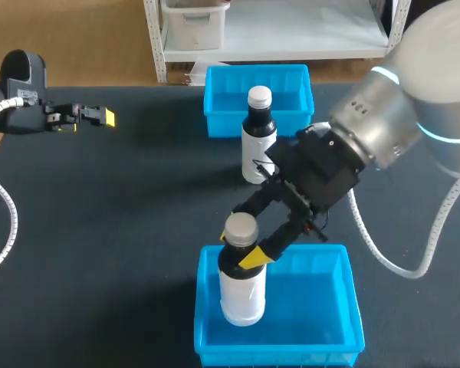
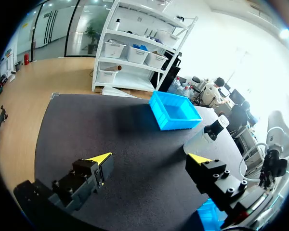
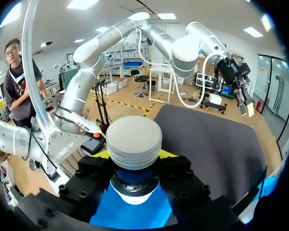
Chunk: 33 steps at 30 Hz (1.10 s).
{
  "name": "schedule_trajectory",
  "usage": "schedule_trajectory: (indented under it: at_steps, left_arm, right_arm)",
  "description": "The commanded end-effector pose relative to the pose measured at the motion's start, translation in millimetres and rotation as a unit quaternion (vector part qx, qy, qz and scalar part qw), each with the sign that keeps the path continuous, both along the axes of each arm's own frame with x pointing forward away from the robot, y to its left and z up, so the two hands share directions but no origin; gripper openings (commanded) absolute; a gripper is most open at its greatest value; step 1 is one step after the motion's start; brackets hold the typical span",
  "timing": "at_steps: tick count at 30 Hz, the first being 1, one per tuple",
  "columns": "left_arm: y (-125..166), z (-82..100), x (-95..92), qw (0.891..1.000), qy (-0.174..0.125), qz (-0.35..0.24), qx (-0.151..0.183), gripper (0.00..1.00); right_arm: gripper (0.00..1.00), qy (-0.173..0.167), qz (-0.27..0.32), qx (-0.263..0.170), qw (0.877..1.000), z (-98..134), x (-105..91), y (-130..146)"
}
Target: Pick up the bottle, and place it in the far bin if it is heavy, or in the near bin if it is light.
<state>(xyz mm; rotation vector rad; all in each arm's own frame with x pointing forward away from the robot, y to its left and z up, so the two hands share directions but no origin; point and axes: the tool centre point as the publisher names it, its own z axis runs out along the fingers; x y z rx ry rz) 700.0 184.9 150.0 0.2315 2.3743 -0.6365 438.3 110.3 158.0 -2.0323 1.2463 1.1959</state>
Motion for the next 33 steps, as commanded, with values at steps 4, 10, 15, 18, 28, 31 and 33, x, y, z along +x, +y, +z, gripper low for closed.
schedule_trajectory:
  at_steps: [4,10,15,18,28,31,33]
  left_arm:
    - [0,0.0,0.0,1.000,0.000,0.000,0.000,1.00]
    - [0,0.0,0.0,1.000,0.000,0.000,0.000,1.00]
    - [0,0.0,0.0,1.000,0.000,0.000,0.000,1.00]
    - [0,0.0,0.0,1.000,0.000,0.000,0.000,1.00]
    - [0,0.0,0.0,1.000,0.000,0.000,0.000,1.00]
    - [0,0.0,0.0,1.000,0.000,0.000,0.000,1.00]
    - [0,0.0,0.0,1.000,0.000,0.000,0.000,1.00]
  right_arm:
    - [0.00,-0.001,0.006,0.009,1.000,-14,8.7,3]
    - [0.00,-0.006,0.005,0.005,1.000,-22,12.2,3]
    - [0.04,-0.007,0.004,-0.003,1.000,-26,14.2,3]
    - [0.40,-0.006,0.004,-0.007,1.000,-28,15.0,3]
    - [1.00,-0.003,0.001,-0.016,1.000,-29,18.8,2]
    - [1.00,-0.006,-0.003,-0.027,1.000,-27,23.7,-7]
    - [1.00,-0.004,-0.016,-0.037,0.999,-28,32.5,-20]
